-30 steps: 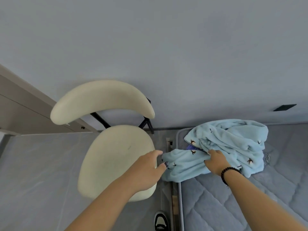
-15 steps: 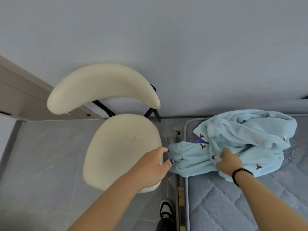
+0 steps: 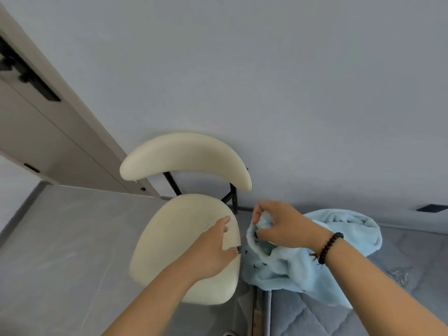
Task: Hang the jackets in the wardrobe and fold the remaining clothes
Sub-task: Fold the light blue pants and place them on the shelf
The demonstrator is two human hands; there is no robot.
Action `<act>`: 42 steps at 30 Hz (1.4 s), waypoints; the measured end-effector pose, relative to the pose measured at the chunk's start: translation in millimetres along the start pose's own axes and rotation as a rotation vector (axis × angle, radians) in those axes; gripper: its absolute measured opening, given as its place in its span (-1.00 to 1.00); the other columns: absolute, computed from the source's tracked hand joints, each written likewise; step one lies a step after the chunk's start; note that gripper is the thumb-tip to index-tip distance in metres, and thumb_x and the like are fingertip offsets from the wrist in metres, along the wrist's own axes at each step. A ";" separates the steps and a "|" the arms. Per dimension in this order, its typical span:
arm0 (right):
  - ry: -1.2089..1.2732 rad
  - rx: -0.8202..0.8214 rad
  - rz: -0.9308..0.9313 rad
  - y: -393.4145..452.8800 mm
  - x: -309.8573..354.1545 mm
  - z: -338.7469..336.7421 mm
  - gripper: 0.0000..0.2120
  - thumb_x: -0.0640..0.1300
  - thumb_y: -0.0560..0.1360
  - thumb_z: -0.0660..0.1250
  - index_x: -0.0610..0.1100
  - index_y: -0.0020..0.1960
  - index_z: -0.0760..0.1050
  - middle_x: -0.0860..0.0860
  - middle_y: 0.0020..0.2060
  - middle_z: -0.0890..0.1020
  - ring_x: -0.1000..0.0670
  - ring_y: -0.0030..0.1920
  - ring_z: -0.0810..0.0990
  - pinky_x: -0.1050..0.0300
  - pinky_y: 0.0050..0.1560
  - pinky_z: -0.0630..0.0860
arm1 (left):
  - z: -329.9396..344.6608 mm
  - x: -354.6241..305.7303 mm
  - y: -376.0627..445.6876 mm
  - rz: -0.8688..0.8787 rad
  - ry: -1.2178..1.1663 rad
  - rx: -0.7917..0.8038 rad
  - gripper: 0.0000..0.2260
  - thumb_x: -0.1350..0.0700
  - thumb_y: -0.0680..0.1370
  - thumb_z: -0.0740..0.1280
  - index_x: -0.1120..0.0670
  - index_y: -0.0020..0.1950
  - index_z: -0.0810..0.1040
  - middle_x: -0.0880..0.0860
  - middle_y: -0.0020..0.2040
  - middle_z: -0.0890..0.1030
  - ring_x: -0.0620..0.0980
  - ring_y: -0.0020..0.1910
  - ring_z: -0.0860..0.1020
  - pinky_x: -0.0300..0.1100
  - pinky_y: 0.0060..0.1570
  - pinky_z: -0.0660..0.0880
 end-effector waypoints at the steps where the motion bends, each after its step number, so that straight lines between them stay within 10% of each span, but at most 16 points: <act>1: -0.013 0.029 -0.037 -4.4 22.4 -3.1 -0.85 -0.17 0.37 0.40 0.01 -0.12 0.49 0.04 -0.13 0.62 0.10 -0.25 0.50 0.28 -0.24 0.48 | -6.9 4.1 -9.7 0.011 -0.036 -0.020 -0.28 -0.09 0.54 0.36 -0.14 0.56 0.00 -0.08 0.51 0.25 -0.08 0.46 0.28 -0.18 0.32 0.33; 7: -0.097 0.147 -0.249 -39.0 147.0 5.0 -0.79 -0.18 0.39 0.40 0.05 -0.02 0.53 0.03 -0.08 0.64 0.01 -0.08 0.62 0.04 -0.07 0.62 | -57.6 2.4 -89.1 0.254 -0.132 -0.111 -0.54 0.05 0.45 0.44 -0.49 0.07 0.39 -0.57 0.00 0.46 -0.55 0.00 0.43 -0.61 -0.08 0.36; 11: -0.156 0.146 -0.394 -63.7 222.0 28.3 -0.76 -0.20 0.40 0.44 0.03 0.01 0.55 0.17 -0.13 0.61 0.18 -0.14 0.58 0.23 -0.10 0.57 | -78.6 32.7 -132.8 0.286 -0.179 -0.272 -0.69 -0.01 0.43 0.47 -0.15 0.11 0.46 -0.18 0.04 0.56 -0.27 0.01 0.53 -0.33 -0.04 0.50; 16: -0.154 0.229 -0.526 -99.0 311.5 82.9 -0.74 -0.28 0.38 0.44 -0.04 0.02 0.57 0.20 -0.15 0.65 0.24 -0.15 0.61 0.37 -0.17 0.52 | -111.9 71.8 -217.3 0.359 -0.368 -0.443 -0.38 0.05 0.42 0.51 -0.38 0.21 0.18 -0.32 0.18 0.47 -0.47 0.12 0.45 -0.46 -0.01 0.47; 21: -0.304 0.330 -0.700 -140.3 397.4 173.0 -0.74 -0.23 0.39 0.46 -0.03 0.04 0.56 0.14 -0.11 0.62 0.14 -0.09 0.61 0.16 -0.05 0.61 | -134.1 121.8 -333.8 0.419 -0.320 -0.528 -0.68 0.06 0.42 0.40 -0.13 0.16 0.54 -0.13 0.06 0.65 -0.15 0.06 0.62 -0.21 0.00 0.57; 24: -0.309 0.334 -0.809 -163.9 445.6 222.7 -0.77 -0.20 0.40 0.48 -0.01 0.01 0.55 0.16 -0.13 0.60 0.14 -0.13 0.60 0.23 -0.11 0.59 | -135.6 168.5 -401.1 0.287 -0.258 -0.617 -0.85 0.08 0.47 0.38 0.04 0.02 0.60 0.00 -0.09 0.69 -0.05 -0.10 0.66 0.04 -0.03 0.60; 31: -0.407 0.365 -0.963 -179.0 524.4 319.2 -0.83 -0.19 0.37 0.52 -0.03 -0.10 0.58 0.18 -0.14 0.62 0.23 -0.11 0.57 0.37 -0.06 0.48 | -142.3 287.1 -568.1 -0.166 0.046 -0.999 -0.80 -0.13 0.48 0.40 -0.07 -0.14 0.45 -0.11 -0.24 0.58 -0.14 -0.26 0.53 -0.15 -0.26 0.46; 42: -0.728 0.289 -1.208 -132.3 604.4 428.4 -0.77 -0.34 0.51 0.31 -0.11 -0.17 0.67 0.14 -0.15 0.37 0.15 -0.12 0.43 0.40 -0.08 0.37 | -105.9 395.4 -734.0 -1.107 0.075 -1.035 -0.82 0.20 0.44 0.27 0.00 -0.09 0.30 -0.05 -0.21 0.41 -0.05 -0.24 0.46 -0.18 -0.34 0.37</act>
Point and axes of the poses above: each hand's wrist, its own y-axis towards the middle knuckle, its own z-axis out of the palm, x = y × z, the point moved 1 cm from there along y, towards the middle knuckle
